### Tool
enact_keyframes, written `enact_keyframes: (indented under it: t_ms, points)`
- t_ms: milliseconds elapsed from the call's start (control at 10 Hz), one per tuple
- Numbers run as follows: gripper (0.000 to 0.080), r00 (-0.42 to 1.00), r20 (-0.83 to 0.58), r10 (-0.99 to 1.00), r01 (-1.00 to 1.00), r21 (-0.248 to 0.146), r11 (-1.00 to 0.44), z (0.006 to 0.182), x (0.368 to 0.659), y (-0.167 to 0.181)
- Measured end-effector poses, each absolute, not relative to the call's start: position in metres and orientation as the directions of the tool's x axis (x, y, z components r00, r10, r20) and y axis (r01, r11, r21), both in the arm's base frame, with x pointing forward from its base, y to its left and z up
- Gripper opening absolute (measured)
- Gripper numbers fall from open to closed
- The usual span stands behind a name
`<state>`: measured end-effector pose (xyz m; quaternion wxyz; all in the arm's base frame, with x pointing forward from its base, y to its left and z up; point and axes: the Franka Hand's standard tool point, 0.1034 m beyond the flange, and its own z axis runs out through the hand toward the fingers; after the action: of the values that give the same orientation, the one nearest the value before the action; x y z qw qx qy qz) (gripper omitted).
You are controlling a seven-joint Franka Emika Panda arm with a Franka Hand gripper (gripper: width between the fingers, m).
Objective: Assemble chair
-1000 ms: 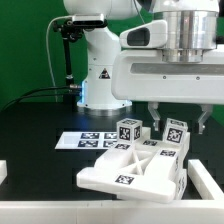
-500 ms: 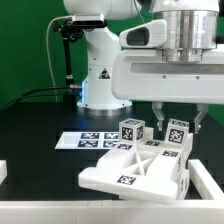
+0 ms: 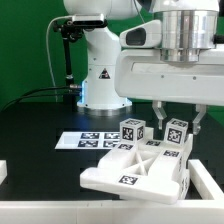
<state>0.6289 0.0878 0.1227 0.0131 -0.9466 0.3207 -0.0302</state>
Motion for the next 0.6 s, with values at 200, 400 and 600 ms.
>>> enact_keyframes:
  t_ms: [200, 400, 600]
  points:
    - [0.0284, 0.616, 0.026, -0.788, -0.782, -0.102, -0.615, 0.1226, 0.6308, 0.0853]
    - [0.0284, 0.444, -0.004, -0.896, -0.890, -0.120, -0.440, 0.1224, 0.6313, 0.0867]
    - [0.0284, 0.323, -0.032, -0.946, -0.940, -0.125, -0.317, 0.1224, 0.6316, 0.0874]
